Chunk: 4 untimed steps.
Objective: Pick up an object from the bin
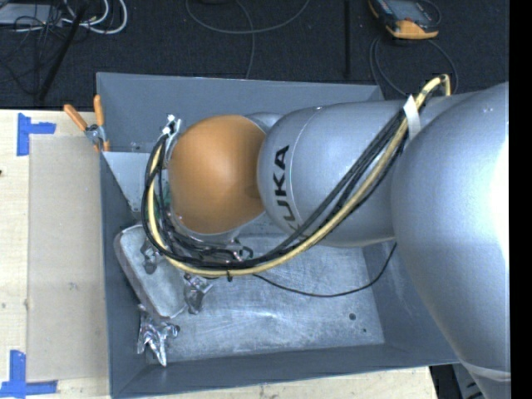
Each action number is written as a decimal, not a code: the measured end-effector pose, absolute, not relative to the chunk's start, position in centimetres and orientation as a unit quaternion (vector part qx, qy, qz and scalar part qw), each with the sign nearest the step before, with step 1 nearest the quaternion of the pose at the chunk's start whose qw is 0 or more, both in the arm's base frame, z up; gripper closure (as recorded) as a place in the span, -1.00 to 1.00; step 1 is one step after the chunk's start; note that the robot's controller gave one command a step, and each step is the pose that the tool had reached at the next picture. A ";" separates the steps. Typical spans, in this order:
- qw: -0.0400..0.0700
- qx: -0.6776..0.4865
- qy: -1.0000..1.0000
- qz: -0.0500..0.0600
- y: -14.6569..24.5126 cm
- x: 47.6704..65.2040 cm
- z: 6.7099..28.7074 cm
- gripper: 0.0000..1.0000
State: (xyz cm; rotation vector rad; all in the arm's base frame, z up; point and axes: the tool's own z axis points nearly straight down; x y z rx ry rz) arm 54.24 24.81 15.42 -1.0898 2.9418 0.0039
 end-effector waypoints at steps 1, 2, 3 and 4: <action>0.002 -0.348 0.938 0.000 20.9 54.9 8.3 -1.00; -0.002 -0.347 0.938 0.000 20.8 54.7 8.2 1.00; 0.000 -0.568 0.823 0.000 17.4 56.9 10.4 1.00; 0.000 -0.575 0.818 0.001 18.3 56.1 12.9 1.00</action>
Offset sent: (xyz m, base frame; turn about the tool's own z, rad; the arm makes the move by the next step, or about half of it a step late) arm 0.0055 -0.0452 -0.0842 -0.0011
